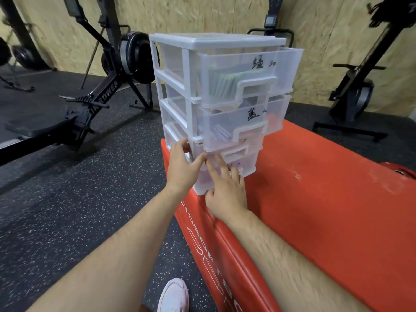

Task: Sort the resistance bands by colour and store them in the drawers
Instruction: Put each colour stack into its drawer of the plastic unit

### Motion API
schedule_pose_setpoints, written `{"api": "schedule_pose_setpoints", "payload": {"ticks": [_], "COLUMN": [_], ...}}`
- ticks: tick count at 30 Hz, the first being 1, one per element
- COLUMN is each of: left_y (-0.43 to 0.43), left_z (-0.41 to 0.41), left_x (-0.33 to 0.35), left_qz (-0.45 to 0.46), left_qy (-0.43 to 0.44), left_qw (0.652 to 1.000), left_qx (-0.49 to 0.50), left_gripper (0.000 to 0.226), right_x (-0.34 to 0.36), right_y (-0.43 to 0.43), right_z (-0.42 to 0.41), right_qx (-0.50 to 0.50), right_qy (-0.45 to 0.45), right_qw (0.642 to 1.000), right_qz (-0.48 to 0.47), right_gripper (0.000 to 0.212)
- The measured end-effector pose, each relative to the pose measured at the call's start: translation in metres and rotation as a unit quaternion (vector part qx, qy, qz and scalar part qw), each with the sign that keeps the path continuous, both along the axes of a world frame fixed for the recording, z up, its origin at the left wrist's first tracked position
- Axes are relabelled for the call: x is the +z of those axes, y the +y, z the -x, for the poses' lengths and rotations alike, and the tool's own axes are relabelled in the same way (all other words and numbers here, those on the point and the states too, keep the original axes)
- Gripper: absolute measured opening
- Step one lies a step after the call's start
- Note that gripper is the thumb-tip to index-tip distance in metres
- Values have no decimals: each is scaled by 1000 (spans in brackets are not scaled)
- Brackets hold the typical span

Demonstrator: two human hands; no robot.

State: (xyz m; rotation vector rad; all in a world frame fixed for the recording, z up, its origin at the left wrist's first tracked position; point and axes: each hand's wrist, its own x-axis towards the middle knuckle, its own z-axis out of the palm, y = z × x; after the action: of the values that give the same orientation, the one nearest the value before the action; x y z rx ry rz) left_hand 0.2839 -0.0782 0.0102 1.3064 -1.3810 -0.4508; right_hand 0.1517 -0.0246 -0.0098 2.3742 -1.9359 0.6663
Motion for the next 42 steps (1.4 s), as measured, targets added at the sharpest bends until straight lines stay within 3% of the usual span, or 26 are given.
{"api": "schedule_pose_setpoints", "payload": {"ticks": [4,8,12,14,17,21,25,29,32,37,42], "left_y": [-1,10,22,24,19,9,2,4,13,21,15], "left_z": [1,-2,1,8,19,22,21,15,13,24,30], "left_x": [5,18,47,60,70,75,81,84,98,129,136], "left_qz": [6,6,55,54,54,27,36,50,89,87,82], "left_qy": [6,51,106,77,47,162,176,156,185,148,184], "left_qw": [1000,998,993,995,997,986,983,986,979,984,979], "left_qx": [19,45,9,-33,-30,-8,35,25,5,-41,-13], "left_gripper": [41,44,58,71,62,59,48,43,59,81,66], "right_x": [5,7,22,33,48,53,60,68,82,116,124], "right_y": [-1,11,16,12,4,-7,-20,-12,-6,-6,-14], "right_z": [0,13,23,21,16,7,-3,-4,-1,2,6], "right_qx": [1,-22,-40,-36,-43,-43,-26,-23,-34,-33,-29], "right_qy": [-1,-28,-38,-14,21,69,64,-30,-69,-18,17], "right_qw": [1000,989,970,973,977,985,991,972,945,970,978], "right_qz": [8,144,237,229,209,151,117,233,319,239,205], "right_gripper": [82,65,78,89,95,100,91,80,83,97,97]}}
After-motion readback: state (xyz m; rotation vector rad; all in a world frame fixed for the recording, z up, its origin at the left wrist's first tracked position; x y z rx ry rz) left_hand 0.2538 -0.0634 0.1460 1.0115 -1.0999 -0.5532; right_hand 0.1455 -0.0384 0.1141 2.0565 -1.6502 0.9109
